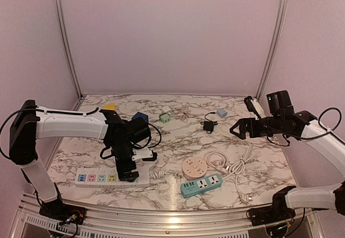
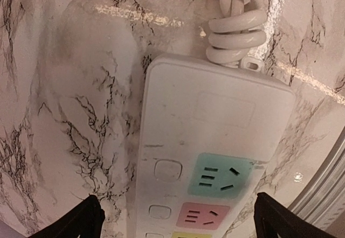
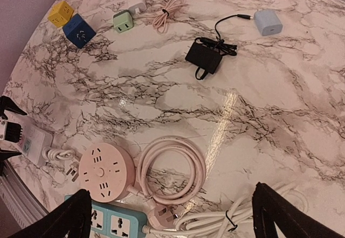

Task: Insert the plug
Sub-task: Move the socket to the center of the board.

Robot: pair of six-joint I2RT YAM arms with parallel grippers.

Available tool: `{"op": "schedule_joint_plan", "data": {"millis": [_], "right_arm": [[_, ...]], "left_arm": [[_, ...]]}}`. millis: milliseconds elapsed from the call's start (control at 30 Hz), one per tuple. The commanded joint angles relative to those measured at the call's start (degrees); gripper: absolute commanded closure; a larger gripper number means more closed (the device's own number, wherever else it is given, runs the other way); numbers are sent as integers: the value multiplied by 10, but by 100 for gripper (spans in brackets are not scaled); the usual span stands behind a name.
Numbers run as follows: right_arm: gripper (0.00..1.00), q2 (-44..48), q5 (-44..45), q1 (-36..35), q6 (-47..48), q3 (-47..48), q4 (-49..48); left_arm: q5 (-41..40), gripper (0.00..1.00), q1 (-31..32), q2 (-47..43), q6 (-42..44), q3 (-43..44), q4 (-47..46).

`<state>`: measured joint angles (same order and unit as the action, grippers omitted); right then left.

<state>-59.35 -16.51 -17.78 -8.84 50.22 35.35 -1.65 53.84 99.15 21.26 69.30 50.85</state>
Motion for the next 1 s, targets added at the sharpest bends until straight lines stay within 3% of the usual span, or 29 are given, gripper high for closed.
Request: {"op": "schedule_joint_plan", "data": {"millis": [0,433,633,967], "right_arm": [[2,5,-8,-5,-5,-2,-17],[1,9,-10,-5,-5,-2,-16],[2,8,-10,-5,-4,1,-15],[1,-1,-15,-5,-3,8,-15]], "left_arm": [[-17,1,1,18,24,9,10],[33,1,1,62,46,31,9],[84,1,1,23,62,33,-4],[1,1,0,78,59,29,-7]]}}
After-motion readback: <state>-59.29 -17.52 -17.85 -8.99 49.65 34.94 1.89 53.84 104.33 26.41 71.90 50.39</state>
